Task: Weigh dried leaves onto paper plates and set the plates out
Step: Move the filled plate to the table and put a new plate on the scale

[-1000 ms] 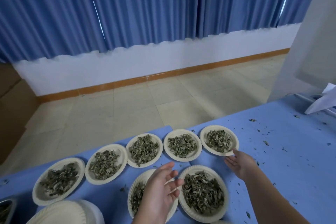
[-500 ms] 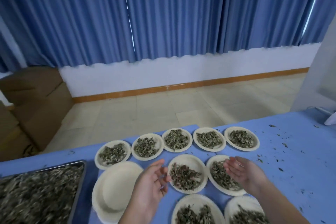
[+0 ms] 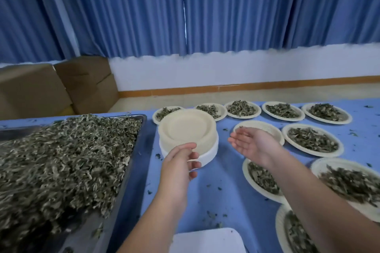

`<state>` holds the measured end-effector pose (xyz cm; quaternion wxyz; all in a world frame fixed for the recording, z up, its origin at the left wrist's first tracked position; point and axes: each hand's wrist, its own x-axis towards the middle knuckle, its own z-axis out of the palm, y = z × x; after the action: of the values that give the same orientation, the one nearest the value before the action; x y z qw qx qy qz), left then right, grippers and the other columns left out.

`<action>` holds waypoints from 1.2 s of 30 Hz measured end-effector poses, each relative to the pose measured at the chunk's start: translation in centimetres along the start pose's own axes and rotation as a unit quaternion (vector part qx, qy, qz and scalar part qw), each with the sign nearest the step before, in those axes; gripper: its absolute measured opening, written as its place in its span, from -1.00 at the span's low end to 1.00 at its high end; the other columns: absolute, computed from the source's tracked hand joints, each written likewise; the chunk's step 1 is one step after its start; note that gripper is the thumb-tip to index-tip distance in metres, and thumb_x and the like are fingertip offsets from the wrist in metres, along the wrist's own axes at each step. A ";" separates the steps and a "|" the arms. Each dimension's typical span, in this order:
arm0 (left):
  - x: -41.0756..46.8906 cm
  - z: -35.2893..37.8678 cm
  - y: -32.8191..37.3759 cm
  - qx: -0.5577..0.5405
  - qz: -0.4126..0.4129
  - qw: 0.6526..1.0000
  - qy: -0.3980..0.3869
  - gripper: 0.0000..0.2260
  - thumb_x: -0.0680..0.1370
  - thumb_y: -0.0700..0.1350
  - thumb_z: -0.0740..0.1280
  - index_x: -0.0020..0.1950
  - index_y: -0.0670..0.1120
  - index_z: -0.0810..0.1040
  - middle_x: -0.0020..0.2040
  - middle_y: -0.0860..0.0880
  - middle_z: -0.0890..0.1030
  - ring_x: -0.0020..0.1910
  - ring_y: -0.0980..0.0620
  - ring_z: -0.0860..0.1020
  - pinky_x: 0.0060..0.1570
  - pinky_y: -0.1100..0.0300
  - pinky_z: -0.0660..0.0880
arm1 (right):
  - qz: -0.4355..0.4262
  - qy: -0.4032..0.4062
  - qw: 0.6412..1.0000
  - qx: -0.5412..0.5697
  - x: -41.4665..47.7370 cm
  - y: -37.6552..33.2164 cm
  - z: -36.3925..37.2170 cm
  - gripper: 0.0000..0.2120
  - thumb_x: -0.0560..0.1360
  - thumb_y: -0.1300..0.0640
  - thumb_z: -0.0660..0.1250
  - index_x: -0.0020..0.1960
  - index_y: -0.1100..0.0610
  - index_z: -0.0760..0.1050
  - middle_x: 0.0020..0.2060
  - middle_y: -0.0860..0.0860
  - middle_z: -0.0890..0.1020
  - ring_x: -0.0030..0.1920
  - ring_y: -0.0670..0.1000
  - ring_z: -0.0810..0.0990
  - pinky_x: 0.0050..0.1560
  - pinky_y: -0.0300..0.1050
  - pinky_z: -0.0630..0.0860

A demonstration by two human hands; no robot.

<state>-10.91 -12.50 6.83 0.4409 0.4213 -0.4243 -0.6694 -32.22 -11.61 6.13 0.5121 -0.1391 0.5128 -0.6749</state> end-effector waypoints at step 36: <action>-8.7 -10.2 -8.2 0.191 0.079 0.972 0.112 -0.75 0.57 -0.07 0.20 -0.23 0.10 0.60 -0.34 0.20 0.59 -0.25 0.07 0.55 -0.27 0.14 0.35 | -0.262 -0.065 0.512 -0.815 -7.8 2.2 9.5 -0.57 0.61 0.07 0.19 0.47 0.07 0.31 0.42 0.06 0.31 0.41 0.10 0.31 0.34 -0.05 0.30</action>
<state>-1.05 -4.18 -2.12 0.4487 0.5353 -0.5241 -0.4874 -20.88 -10.20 11.03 0.0050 -0.6669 0.7433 -0.0528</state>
